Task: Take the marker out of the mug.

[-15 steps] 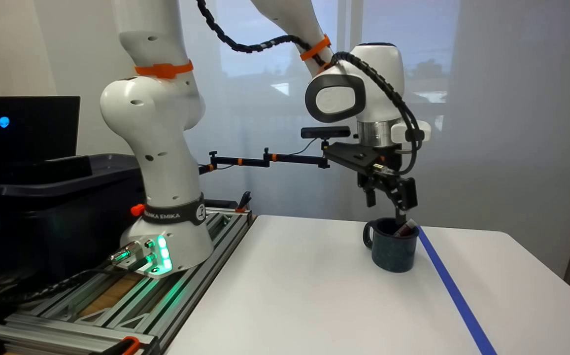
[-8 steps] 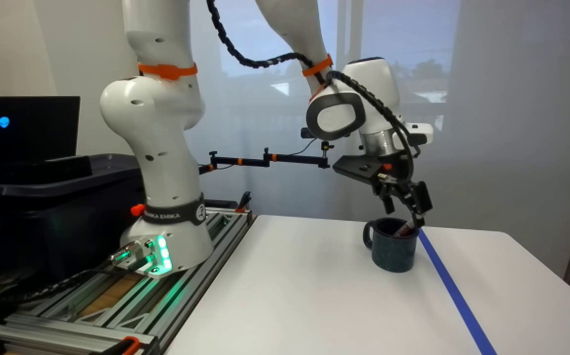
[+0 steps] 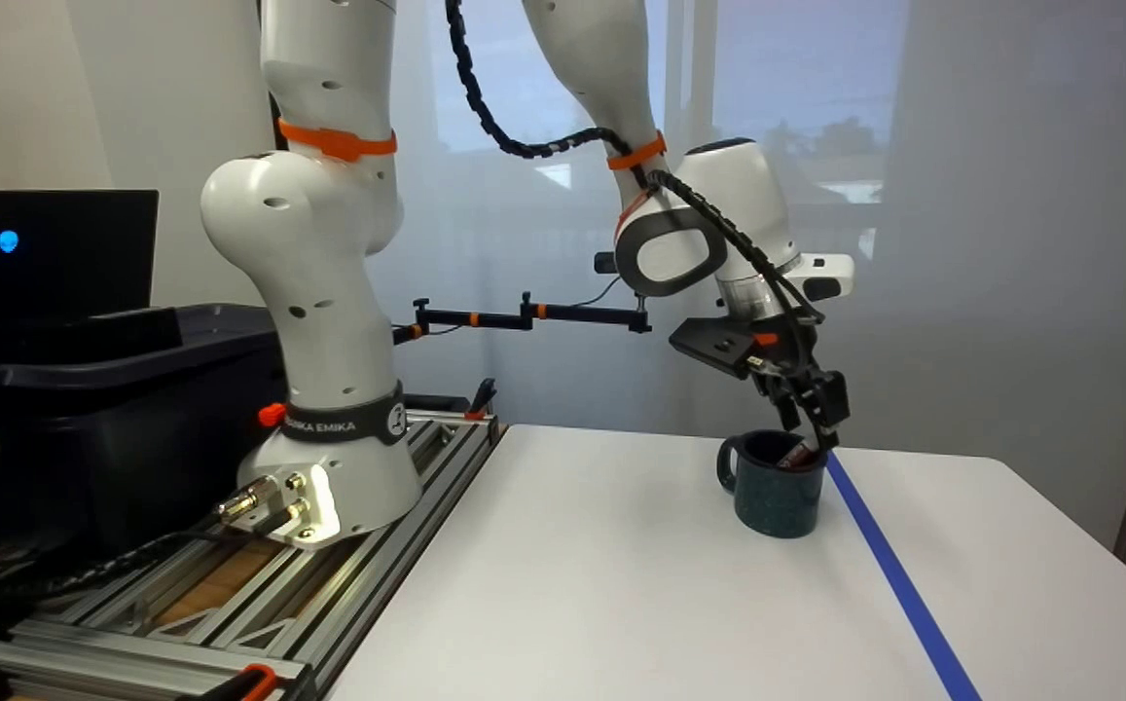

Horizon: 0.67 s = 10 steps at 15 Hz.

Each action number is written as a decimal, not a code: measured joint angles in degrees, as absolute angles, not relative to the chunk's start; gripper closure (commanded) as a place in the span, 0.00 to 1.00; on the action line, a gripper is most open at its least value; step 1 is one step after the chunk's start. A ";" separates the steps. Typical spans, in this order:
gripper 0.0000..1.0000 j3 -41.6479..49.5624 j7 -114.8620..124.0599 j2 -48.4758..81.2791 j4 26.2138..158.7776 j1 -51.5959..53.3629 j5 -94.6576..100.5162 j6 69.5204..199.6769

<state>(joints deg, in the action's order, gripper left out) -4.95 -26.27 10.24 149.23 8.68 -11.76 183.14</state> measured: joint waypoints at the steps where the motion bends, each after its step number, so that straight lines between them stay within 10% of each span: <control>1: 0.32 -4.97 -25.94 10.24 149.02 8.80 -11.76 183.14; 10: 0.39 -9.92 -20.34 9.75 147.34 6.58 -11.56 177.48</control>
